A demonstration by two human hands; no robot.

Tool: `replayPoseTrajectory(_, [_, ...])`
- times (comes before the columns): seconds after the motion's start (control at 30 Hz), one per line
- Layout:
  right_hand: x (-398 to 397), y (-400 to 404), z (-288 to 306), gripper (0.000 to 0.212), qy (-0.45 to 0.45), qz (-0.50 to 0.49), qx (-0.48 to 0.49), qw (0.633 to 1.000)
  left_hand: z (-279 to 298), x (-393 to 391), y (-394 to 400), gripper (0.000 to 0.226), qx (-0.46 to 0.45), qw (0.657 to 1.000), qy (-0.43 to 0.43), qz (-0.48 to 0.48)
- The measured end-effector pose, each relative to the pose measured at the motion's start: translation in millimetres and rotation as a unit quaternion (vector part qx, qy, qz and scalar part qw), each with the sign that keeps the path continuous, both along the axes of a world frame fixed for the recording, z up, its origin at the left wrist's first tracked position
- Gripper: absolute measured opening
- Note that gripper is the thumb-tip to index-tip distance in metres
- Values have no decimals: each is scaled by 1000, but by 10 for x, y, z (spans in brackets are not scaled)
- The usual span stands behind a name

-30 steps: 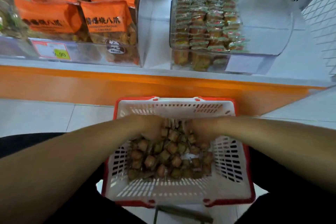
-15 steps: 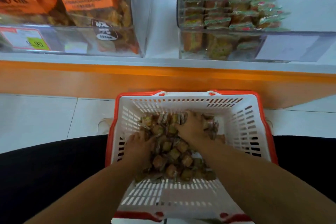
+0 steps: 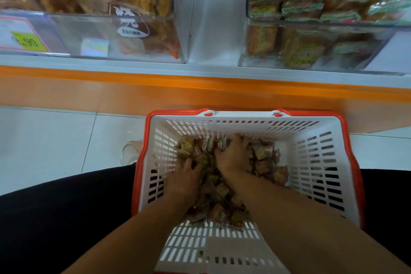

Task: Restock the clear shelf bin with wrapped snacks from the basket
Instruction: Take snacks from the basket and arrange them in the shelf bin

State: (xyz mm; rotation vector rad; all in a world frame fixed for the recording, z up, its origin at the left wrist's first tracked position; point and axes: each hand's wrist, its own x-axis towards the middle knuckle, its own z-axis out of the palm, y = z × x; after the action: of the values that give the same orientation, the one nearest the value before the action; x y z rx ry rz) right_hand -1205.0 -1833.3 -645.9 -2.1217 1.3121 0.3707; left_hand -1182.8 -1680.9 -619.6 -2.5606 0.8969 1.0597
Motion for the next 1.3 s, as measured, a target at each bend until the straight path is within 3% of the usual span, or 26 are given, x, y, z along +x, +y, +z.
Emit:
replayPoseTrajectory(0.1, [-56,-44,-25,43,-6,45,-2,999,2,25,6,77,-48,999,-9,25])
replayPoseTrajectory(0.17, [-105,-127,-12,32,-44,49,1,998,12,53,-2,62,-102,991,-7,82])
replayPoseTrajectory(0.27, [-216,-241,79,23,-123,80,-15,989,95,75,-53,44,-193,961,6,199])
replayPoseTrajectory(0.37, [-263,-390,319,29,-140,189,8,972,245,120,-134,17,-246,923,27,293])
replayPoseTrajectory(0.47, [-192,-591,855,25,-124,325,94,933,482,220,-261,22,-270,892,126,339])
replayPoseTrajectory(0.6, [-156,-754,1855,40,-69,485,35,871,1061,423,-409,32,-236,884,270,299])
replayPoseTrajectory(0.67, [-223,-847,2399,54,-64,515,19,855,1465,499,-535,33,-226,845,382,297])
replayPoseTrajectory(0.77, [-306,-1022,3194,76,-89,522,24,848,2112,593,-781,38,-238,793,495,262])
replayPoseTrajectory(0.9, [-422,-1173,3816,78,-140,494,58,856,2837,593,-958,35,-292,780,512,211])
replayPoseTrajectory(1.03, [-476,-1214,3954,87,-211,428,161,864,3239,542,-975,34,-327,769,496,236])
replayPoseTrajectory(1.3, [-362,-1622,4062,88,-325,312,210,868,3450,597,-1223,40,-401,707,502,295])
